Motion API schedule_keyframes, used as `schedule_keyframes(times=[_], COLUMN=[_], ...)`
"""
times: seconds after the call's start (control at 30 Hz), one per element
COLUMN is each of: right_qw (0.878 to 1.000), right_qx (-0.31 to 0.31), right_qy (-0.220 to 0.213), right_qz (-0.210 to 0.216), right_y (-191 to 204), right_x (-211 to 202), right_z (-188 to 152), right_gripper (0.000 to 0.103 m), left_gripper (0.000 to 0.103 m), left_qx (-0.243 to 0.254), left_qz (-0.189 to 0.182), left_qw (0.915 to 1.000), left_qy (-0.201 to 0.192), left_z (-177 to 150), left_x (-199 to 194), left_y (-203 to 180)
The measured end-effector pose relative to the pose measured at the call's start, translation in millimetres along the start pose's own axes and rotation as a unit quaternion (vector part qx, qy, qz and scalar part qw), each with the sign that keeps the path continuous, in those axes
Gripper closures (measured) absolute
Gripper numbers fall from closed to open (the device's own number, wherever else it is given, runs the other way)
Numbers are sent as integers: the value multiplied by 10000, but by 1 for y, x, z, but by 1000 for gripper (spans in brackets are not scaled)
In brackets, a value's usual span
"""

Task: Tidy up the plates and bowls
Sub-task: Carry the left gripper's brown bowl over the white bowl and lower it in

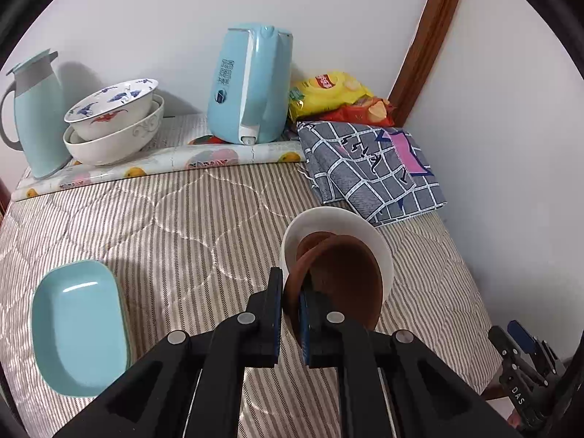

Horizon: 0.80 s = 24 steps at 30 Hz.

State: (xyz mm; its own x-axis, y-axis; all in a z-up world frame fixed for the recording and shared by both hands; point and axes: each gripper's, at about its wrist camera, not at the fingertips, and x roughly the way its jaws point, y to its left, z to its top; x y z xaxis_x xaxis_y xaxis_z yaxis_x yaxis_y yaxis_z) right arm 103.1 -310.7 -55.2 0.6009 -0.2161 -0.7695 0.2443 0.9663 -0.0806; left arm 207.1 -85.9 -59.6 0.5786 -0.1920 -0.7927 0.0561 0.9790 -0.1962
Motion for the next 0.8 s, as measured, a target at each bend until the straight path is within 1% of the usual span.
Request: schedule_keyframes(times=[0.2, 0.43, 0.8], right_qw=[9998, 9997, 9996], right_qx=[146, 137, 193], right_qy=[118, 204, 214], right_qz=[-28, -51, -22], right_y=[-9, -9, -7], right_x=[11, 19, 31], right_z=[-6, -11, -5], right_gripper=[53, 53, 53], left_gripper=[95, 95, 95], left_qx=[-1, -8, -19], left_qz=[-71, -134, -53], left_qw=[10000, 9996, 9991], left_qy=[60, 245, 423], left_z=[6, 12, 19], left_x=[16, 45, 76], left_y=[-8, -17, -18])
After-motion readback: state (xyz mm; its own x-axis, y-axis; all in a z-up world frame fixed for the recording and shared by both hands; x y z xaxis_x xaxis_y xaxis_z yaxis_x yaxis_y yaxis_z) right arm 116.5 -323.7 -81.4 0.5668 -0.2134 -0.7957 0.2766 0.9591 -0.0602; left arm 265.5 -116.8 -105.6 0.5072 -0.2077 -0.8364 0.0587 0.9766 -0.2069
